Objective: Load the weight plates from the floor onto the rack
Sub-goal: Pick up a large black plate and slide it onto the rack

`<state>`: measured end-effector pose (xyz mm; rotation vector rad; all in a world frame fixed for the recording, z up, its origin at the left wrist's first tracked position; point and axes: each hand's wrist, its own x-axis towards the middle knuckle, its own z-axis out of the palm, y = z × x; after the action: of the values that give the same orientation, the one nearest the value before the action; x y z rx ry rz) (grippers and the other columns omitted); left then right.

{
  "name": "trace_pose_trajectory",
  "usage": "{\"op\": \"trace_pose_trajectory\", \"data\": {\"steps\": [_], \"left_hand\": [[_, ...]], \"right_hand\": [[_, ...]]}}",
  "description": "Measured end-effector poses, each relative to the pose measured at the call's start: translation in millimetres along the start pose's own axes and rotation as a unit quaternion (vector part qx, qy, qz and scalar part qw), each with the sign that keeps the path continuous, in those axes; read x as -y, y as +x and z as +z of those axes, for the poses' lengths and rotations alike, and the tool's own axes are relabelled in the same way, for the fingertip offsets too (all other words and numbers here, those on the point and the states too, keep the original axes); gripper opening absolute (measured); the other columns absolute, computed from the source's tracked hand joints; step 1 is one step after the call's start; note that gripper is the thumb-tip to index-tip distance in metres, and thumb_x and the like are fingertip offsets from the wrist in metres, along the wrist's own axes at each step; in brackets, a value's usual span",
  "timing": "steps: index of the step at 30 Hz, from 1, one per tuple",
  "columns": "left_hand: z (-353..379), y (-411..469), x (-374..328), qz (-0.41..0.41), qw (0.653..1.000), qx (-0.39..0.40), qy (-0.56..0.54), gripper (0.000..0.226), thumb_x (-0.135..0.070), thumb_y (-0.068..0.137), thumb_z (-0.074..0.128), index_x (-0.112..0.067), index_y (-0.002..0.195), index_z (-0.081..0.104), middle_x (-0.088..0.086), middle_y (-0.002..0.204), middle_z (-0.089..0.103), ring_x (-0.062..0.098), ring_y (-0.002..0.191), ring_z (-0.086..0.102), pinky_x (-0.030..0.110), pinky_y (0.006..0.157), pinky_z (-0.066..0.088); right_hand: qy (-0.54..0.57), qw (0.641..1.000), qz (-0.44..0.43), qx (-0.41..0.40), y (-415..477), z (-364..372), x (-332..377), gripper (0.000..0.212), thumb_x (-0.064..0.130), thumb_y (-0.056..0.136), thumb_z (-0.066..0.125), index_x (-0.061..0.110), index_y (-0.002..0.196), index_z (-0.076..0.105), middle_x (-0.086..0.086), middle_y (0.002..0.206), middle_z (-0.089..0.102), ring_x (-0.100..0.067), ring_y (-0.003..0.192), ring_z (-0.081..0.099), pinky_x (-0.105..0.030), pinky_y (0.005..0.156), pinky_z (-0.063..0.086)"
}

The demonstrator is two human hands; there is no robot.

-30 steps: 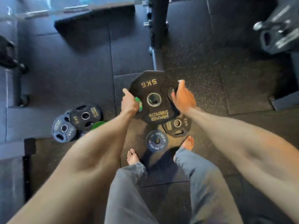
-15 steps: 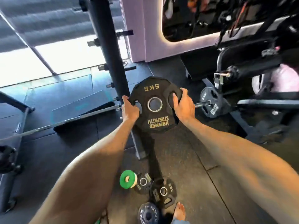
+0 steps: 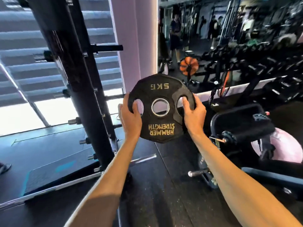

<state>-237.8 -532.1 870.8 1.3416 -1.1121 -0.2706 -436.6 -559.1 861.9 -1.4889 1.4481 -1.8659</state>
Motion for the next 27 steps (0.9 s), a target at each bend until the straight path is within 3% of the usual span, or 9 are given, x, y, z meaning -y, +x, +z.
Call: {"op": "trace_pose_trajectory", "data": {"steps": [3, 6, 10, 21, 27], "left_hand": [[33.2, 52.0, 3.8, 0.018, 0.999, -0.022, -0.032, 0.042, -0.026, 0.101, 0.051, -0.018, 0.142, 0.049, 0.002, 0.126, 0.055, 0.009, 0.116, 0.049, 0.018, 0.099, 0.035], [68.8, 110.8, 13.9, 0.037, 0.997, -0.034, -0.057, 0.042, -0.024, 0.100, 0.055, -0.016, 0.141, 0.051, 0.006, 0.130, 0.059, 0.018, 0.122, 0.054, 0.020, 0.101, 0.038], [112.5, 178.6, 30.3, 0.045, 0.995, -0.033, -0.087, 0.041, -0.025, 0.098, 0.054, -0.017, 0.139, 0.053, 0.004, 0.128, 0.062, 0.020, 0.120, 0.057, 0.039, 0.105, 0.046], [227.1, 325.3, 79.4, 0.072, 0.989, -0.054, -0.117, 0.037, -0.031, 0.096, 0.059, -0.025, 0.133, 0.058, -0.003, 0.124, 0.066, 0.017, 0.117, 0.060, 0.043, 0.103, 0.050], [292.1, 408.9, 91.4, 0.077, 0.985, -0.093, -0.125, 0.038, -0.023, 0.095, 0.062, -0.018, 0.133, 0.060, 0.002, 0.123, 0.067, 0.018, 0.116, 0.062, 0.036, 0.101, 0.051]], "right_hand": [[0.051, 0.998, -0.017, -0.013, 56.2, 30.8, -9.0, 0.037, 0.032, 0.093, 0.065, 0.011, 0.124, 0.066, 0.000, 0.115, 0.071, -0.015, 0.110, 0.065, -0.032, 0.098, 0.050], [0.082, 0.996, -0.025, -0.020, 113.9, 64.7, -17.9, 0.040, 0.035, 0.090, 0.067, 0.012, 0.123, 0.067, 0.001, 0.115, 0.072, -0.015, 0.111, 0.066, -0.039, 0.101, 0.051], [0.125, 0.992, -0.015, -0.027, 176.3, 102.9, -29.1, 0.040, 0.031, 0.089, 0.068, 0.013, 0.124, 0.067, 0.000, 0.116, 0.072, -0.017, 0.112, 0.067, -0.045, 0.102, 0.050], [0.233, 0.972, 0.011, -0.019, 319.7, 204.7, -103.7, 0.043, 0.028, 0.089, 0.071, 0.013, 0.128, 0.065, -0.004, 0.121, 0.071, -0.022, 0.117, 0.065, -0.048, 0.105, 0.048], [0.263, 0.965, 0.002, -0.001, 419.1, 265.6, -139.7, 0.045, 0.028, 0.089, 0.071, 0.010, 0.129, 0.064, -0.007, 0.122, 0.070, -0.025, 0.117, 0.064, -0.048, 0.106, 0.047]]}}
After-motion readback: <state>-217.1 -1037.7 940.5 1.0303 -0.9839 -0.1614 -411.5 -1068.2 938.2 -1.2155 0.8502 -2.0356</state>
